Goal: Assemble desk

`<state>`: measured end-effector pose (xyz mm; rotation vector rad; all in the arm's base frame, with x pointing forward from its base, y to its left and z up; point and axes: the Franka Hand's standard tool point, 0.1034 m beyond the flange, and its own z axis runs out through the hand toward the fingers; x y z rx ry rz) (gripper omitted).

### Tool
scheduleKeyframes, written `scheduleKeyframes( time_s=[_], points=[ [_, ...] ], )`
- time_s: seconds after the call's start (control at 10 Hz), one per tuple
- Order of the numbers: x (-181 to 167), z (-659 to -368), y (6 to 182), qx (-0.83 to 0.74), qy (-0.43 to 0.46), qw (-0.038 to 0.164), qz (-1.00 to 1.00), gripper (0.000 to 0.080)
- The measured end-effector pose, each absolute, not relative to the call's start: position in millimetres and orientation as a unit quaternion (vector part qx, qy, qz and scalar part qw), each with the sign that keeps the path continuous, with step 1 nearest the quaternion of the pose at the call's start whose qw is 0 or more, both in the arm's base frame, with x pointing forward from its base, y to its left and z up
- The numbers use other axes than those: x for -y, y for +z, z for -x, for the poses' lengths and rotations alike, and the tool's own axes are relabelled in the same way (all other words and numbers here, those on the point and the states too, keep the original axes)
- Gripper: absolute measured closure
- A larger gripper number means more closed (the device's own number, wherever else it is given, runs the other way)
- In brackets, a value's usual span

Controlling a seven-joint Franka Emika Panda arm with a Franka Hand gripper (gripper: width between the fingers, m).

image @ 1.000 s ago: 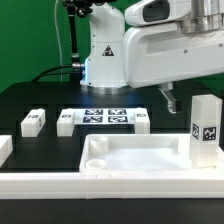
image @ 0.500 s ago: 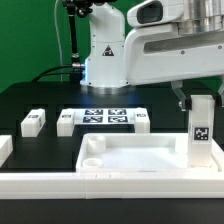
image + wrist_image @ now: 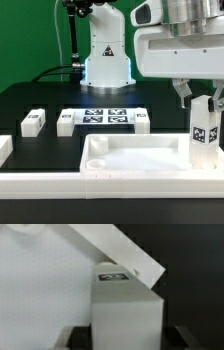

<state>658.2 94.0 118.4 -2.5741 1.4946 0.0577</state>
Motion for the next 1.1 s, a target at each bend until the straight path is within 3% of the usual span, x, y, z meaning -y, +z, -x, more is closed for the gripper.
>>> scheduleKeyframes(
  time_s=[0.3,0.5,0.6,0.7,0.8,1.1],
  points=[
    [-101,-655,120.0,-0.676,0.028,0.094,0.730,0.0504],
    [-105,-651,119.6,-0.676,0.032,0.089,0.731,0.0504],
    [-105,-649,118.4,-0.627,0.031,0.083,0.774,0.0412],
    [-108,-646,117.0,-0.559,0.040,0.073,0.825,0.0234],
    [-110,-647,114.1,-0.489,0.037,0.075,0.868,0.0172],
    [-111,-646,112.0,-0.367,0.028,0.080,0.926,0.0154]
  ],
)
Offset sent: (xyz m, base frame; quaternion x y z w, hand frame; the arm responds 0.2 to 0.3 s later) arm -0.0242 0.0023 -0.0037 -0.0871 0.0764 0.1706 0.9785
